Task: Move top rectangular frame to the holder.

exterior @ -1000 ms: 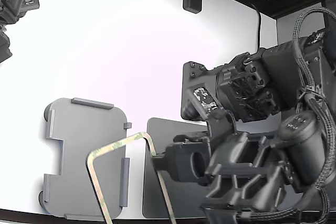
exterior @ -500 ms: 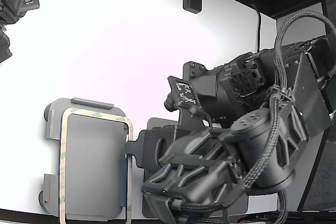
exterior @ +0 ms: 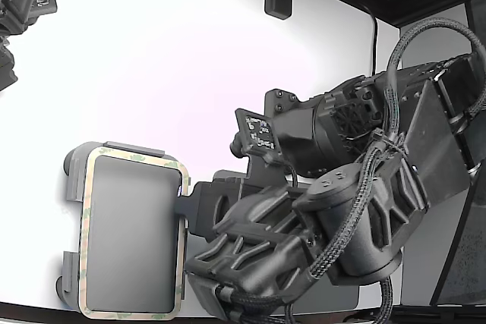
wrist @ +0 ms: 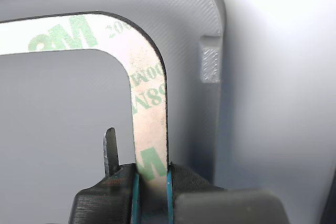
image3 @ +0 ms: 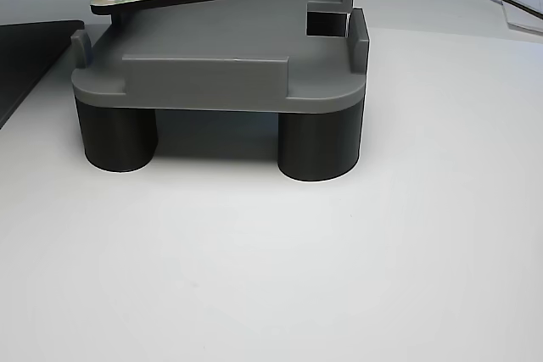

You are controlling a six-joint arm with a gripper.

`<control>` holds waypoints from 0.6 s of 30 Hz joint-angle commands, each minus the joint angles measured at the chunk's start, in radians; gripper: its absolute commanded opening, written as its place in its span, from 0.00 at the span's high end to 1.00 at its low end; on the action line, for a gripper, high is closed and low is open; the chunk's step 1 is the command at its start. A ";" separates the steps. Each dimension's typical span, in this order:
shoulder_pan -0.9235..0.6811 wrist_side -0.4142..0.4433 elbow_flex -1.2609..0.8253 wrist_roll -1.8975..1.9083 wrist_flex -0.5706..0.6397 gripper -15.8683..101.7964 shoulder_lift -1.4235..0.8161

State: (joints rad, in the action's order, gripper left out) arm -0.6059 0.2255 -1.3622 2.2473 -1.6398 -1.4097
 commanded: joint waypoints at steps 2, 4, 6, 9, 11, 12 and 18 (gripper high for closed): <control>0.023 0.000 -0.011 -0.011 0.025 0.96 -0.025; 0.031 -0.003 -0.026 -0.018 0.040 0.96 -0.031; 0.035 -0.005 -0.035 -0.023 0.052 0.96 -0.032; 0.040 -0.005 -0.041 -0.028 0.061 0.96 -0.034; 0.040 -0.006 -0.044 -0.028 0.066 0.96 -0.035; 0.040 -0.008 -0.046 -0.028 0.067 0.96 -0.037; 0.040 -0.021 -0.075 -0.026 0.086 0.96 -0.049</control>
State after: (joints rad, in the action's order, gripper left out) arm -0.5814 0.2056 -1.4496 2.2197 -1.5616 -1.4251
